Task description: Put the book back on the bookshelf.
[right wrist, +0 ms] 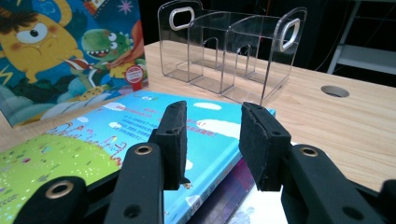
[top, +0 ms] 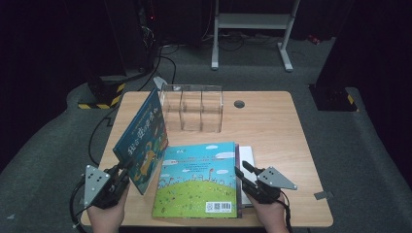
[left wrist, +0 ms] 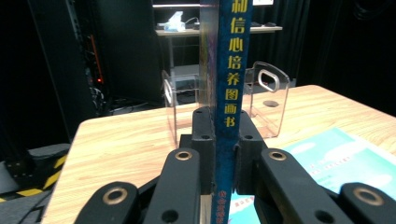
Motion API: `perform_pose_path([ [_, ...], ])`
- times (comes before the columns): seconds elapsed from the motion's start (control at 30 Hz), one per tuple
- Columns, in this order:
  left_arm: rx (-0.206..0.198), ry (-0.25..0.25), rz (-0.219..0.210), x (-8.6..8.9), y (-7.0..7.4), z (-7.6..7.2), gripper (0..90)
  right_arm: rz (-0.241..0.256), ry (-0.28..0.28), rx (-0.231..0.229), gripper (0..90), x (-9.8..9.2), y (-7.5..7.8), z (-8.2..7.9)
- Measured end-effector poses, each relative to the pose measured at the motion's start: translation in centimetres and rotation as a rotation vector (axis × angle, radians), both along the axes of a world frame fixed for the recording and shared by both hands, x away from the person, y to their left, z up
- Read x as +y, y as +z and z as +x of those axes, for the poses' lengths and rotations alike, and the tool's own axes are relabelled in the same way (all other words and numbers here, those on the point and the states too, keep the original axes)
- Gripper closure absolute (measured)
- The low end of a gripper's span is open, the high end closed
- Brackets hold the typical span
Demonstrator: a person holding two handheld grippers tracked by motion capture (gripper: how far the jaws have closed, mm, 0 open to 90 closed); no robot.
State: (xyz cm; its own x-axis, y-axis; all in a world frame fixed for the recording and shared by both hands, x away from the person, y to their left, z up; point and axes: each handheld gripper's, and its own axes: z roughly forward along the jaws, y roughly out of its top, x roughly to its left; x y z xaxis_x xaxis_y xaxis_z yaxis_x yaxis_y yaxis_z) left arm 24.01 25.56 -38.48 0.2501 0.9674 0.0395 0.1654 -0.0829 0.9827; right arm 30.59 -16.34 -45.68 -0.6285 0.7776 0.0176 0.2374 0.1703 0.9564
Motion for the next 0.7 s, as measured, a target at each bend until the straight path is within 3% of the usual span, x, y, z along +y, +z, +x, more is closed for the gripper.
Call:
perform_pose_path([
  [0.3, 0.016, 0.010, -0.039, 1.7, -0.5, -0.2, 82.4, -0.008, -0.005, 0.008, 61.7, -0.1, -0.2, 0.2],
  [0.7, -0.003, -0.004, -0.036, 2.0, -0.9, -0.3, 81.0, -0.015, -0.012, 0.019, 61.5, -0.4, -0.5, 0.3],
])
